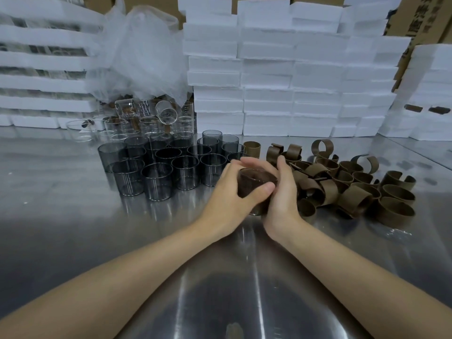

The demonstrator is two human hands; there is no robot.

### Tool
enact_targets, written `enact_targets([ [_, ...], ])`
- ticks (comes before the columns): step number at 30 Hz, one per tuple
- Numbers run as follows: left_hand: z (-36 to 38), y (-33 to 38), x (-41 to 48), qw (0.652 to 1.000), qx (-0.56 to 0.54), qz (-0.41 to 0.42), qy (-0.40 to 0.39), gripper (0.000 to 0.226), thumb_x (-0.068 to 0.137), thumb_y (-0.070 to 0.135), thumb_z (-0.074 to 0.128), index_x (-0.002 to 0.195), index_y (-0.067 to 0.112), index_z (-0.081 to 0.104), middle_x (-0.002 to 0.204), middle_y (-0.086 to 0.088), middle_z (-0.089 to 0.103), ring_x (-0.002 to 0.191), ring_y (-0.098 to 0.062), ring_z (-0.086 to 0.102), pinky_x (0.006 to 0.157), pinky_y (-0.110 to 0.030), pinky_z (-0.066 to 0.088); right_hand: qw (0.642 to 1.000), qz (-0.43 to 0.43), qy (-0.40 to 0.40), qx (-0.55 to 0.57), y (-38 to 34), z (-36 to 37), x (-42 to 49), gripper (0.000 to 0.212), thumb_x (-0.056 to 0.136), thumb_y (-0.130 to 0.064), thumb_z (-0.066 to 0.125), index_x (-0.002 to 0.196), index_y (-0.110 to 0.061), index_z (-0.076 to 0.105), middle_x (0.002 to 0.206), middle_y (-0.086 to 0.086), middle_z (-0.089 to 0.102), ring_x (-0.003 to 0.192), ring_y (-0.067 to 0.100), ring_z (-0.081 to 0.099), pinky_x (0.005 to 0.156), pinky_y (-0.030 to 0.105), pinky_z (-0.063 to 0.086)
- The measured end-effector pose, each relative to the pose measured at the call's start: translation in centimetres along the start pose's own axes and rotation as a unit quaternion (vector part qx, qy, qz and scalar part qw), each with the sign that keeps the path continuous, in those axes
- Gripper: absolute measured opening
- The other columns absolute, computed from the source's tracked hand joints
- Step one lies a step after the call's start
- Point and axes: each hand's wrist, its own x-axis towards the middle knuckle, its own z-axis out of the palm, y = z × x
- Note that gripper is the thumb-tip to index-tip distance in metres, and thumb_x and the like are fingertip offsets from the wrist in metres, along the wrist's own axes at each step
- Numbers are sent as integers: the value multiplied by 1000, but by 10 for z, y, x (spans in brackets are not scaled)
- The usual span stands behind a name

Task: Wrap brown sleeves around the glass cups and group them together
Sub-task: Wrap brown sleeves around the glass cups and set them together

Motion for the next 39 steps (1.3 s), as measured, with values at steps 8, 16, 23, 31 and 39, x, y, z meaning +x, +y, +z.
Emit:
enact_targets([
  [8, 3, 4, 7, 892, -418, -164, 59, 56, 79, 49, 57, 119, 11, 59, 107, -8, 68, 98, -19, 66, 87, -36, 55, 999, -25, -42, 8, 9, 2, 12, 34, 105, -24, 31, 121, -13, 60, 105, 9, 70, 93, 16, 67, 80, 30, 53],
  [16, -16, 0, 19, 934, -298, -134, 142, 37, 98, 42, 47, 98, 15, 71, 93, -6, 76, 89, -19, 72, 85, -34, 56, 955, -148, -101, -238, 22, 1, 8, 80, 83, 20, 52, 145, -25, 29, 125, 1, 56, 107, 10, 63, 91, 28, 52],
  [23, -16, -4, 11, 972, 152, 105, 145, 43, 104, 31, 37, 141, 12, 48, 138, -1, 45, 129, -10, 42, 110, -29, 33, 954, -144, -9, -262, 23, -2, 11, 56, 73, 0, 78, 111, -24, 45, 99, -7, 62, 91, 10, 65, 80, 26, 53],
  [31, -12, -2, 9, 891, 404, 205, 14, 55, 100, 35, 27, 145, 9, 44, 157, -7, 32, 148, -25, 22, 120, -40, 24, 888, -206, -9, -412, 21, -5, 6, 21, 105, -18, 38, 103, -17, 59, 78, -6, 67, 79, 3, 65, 82, 23, 50],
  [39, -20, -1, 17, 969, -155, -155, 112, 45, 103, 50, 25, 139, 34, 49, 125, 5, 66, 112, -6, 61, 109, -31, 40, 912, -167, -98, -361, 14, 5, -5, 45, 72, 0, 80, 94, -12, 41, 88, 10, 62, 87, 21, 65, 76, 41, 56],
])
